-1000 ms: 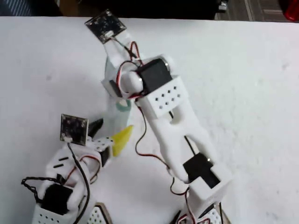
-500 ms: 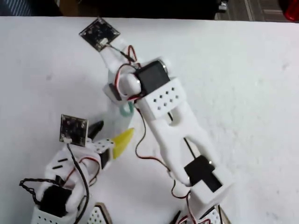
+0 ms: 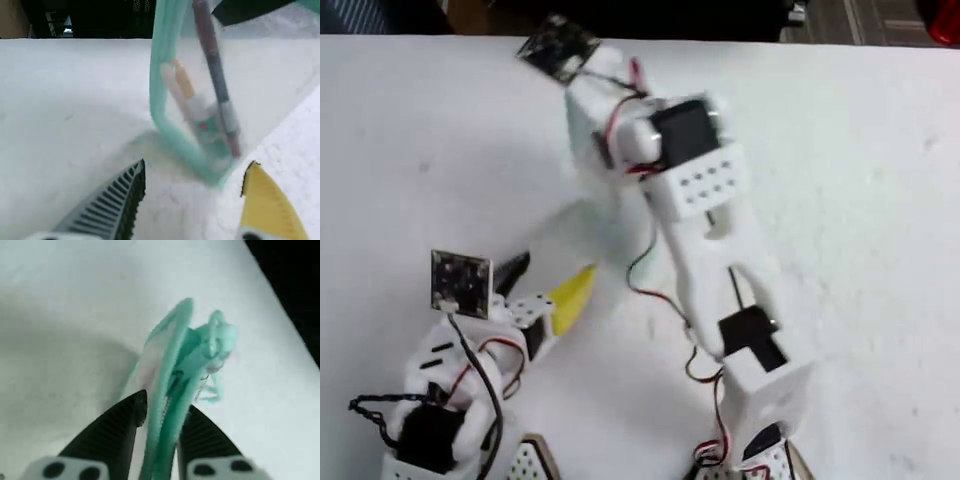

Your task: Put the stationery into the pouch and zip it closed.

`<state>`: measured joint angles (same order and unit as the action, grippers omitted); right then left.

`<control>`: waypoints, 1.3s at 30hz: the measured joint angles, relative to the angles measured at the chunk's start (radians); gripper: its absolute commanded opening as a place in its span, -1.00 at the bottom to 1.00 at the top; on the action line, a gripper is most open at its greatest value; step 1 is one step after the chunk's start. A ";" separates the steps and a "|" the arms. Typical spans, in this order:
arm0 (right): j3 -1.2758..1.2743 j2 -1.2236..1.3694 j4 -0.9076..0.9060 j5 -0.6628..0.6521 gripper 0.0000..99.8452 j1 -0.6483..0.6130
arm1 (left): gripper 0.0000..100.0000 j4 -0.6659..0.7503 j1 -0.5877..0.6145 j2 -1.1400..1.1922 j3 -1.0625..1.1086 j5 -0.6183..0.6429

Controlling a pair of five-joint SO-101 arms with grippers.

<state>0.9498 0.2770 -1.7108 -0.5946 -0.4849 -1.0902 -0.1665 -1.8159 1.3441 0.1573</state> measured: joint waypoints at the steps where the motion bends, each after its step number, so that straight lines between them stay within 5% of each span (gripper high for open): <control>1: 0.020 -0.002 0.000 -0.020 -0.96 0.020 | -0.35 -0.008 0.002 0.000 -0.006 0.000; 14: -0.002 -0.017 0.002 -0.379 -0.96 0.084 | -0.36 -0.023 0.028 0.000 -0.017 0.000; 22: -0.517 -0.270 0.006 -0.727 -0.96 0.034 | -0.36 0.029 0.187 0.002 0.002 0.095; 31: -1.218 -0.773 0.015 -1.206 -0.96 0.037 | -0.35 0.040 0.193 0.002 0.002 0.104; 39: -1.479 -0.984 0.195 -1.264 -0.96 -0.003 | -0.35 0.040 0.012 0.003 0.041 0.104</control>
<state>-0.5294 -0.7066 -1.5159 -1.8589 -0.4879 -1.0503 -0.1542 -1.8128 1.3855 0.2616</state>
